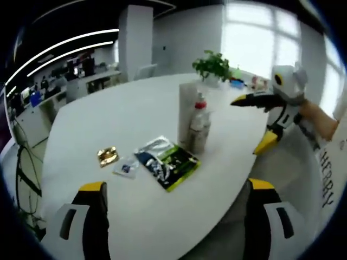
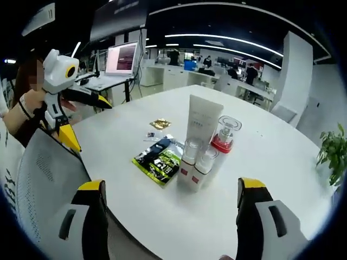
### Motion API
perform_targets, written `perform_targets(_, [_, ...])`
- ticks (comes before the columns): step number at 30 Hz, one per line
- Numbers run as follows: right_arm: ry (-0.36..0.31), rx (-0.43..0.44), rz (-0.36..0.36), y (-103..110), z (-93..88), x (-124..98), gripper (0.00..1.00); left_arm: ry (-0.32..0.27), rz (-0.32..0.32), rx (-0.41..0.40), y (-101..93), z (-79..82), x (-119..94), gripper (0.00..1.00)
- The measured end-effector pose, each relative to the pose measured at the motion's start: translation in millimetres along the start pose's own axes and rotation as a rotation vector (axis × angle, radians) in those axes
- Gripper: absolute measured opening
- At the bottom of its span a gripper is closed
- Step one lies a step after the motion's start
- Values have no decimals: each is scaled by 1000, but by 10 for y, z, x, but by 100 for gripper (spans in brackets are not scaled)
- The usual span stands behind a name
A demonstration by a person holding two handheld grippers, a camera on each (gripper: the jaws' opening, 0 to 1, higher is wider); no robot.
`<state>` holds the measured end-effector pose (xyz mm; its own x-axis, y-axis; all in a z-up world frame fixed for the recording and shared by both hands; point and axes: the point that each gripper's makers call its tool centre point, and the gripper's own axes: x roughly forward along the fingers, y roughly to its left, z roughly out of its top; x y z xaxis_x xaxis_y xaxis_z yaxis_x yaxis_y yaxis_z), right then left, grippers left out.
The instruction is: Arrange the skincare products in the storage area until every visible bottle or jar stands upright without overlapping.
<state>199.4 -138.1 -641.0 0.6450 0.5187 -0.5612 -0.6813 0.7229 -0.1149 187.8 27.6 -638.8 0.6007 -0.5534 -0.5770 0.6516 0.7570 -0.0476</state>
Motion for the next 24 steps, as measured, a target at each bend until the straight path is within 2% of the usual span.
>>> perform_targets(9, [-3, 10, 6, 51, 17, -6, 100, 0, 0, -17, 42, -60, -20, 99])
perform_targets(15, [-1, -4, 13, 102, 37, 11, 100, 2, 2, -25, 1, -103, -38, 99])
perform_targets(24, [6, -26, 54, 273, 97, 107, 100, 15, 12, -43, -29, -163, -55, 99])
